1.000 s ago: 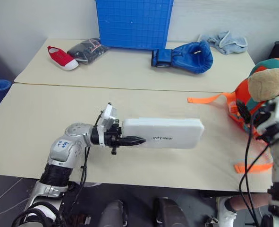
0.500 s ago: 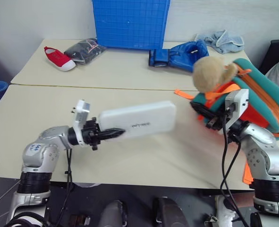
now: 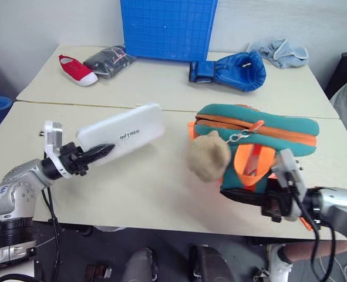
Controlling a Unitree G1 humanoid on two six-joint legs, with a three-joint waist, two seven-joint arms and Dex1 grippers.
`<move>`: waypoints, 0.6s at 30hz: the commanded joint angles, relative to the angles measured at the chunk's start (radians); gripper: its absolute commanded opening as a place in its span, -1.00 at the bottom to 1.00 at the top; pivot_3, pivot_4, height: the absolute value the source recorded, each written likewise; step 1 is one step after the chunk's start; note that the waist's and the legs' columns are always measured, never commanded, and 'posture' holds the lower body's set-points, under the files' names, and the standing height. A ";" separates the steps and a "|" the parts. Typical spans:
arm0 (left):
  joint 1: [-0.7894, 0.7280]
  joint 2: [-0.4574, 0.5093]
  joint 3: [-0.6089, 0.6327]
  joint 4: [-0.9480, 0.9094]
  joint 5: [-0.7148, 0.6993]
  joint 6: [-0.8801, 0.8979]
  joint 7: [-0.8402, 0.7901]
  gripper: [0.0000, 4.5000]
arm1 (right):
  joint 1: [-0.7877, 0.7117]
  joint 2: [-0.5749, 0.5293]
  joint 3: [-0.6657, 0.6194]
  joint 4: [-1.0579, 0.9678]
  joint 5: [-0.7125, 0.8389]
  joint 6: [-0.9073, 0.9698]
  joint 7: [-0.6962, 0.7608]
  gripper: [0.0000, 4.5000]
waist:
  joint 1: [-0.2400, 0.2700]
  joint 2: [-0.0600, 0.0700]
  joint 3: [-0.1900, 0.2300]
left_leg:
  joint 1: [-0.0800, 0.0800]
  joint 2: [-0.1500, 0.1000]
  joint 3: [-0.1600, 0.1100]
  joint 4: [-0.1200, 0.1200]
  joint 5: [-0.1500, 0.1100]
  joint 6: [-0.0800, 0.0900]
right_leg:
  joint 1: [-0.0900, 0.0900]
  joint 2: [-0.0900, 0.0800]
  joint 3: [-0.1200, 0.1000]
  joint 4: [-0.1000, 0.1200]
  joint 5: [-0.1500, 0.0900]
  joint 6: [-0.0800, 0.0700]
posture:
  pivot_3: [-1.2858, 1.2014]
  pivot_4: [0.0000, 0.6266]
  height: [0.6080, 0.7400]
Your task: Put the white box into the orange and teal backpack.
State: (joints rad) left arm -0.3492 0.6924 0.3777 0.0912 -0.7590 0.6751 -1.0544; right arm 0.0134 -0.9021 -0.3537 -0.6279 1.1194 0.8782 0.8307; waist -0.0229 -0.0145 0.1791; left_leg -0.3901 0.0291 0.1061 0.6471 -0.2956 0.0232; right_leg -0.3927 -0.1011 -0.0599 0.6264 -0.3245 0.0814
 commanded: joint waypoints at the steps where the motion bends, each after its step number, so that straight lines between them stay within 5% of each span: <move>1: -0.026 0.020 0.029 -0.076 -0.064 0.022 -0.009 -0.42 | -0.001 -0.051 -0.073 0.065 -0.072 -0.037 0.007 -0.98 | 0.000 0.000 0.000 | 0.000 0.000 0.000 0.000 0.000 0.000 | 0.000 0.000 0.000 0.000 0.000 0.000 | 0.03 -0.52 1.00; 10: -0.226 -0.141 -0.158 -0.088 0.095 -0.221 0.051 -0.42 | -0.065 -0.061 0.009 0.200 -0.229 -0.125 0.058 -0.98 | 0.027 -0.001 0.001 | -0.001 -0.001 0.001 0.002 0.003 -0.004 | 0.000 0.002 -0.002 0.001 0.000 0.000 | 0.03 -0.52 1.00; 18: -0.307 -0.195 -0.289 0.026 0.181 -0.376 -0.113 -0.42 | -0.067 -0.024 0.040 0.208 -0.276 -0.149 0.065 -0.98 | 0.024 -0.002 0.001 | 0.000 0.001 0.006 0.003 0.003 -0.004 | 0.000 0.005 0.001 0.001 0.001 0.001 | 0.03 -0.52 1.00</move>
State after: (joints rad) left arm -0.6256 0.4961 0.1120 0.1169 -0.5950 0.3332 -1.1254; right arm -0.0535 -0.9330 -0.3132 -0.4149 0.8530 0.7429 0.8989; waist 0.0013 -0.0162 0.1798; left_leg -0.3904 0.0298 0.1116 0.6510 -0.2924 0.0197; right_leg -0.3925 -0.0957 -0.0594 0.6272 -0.3240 0.0824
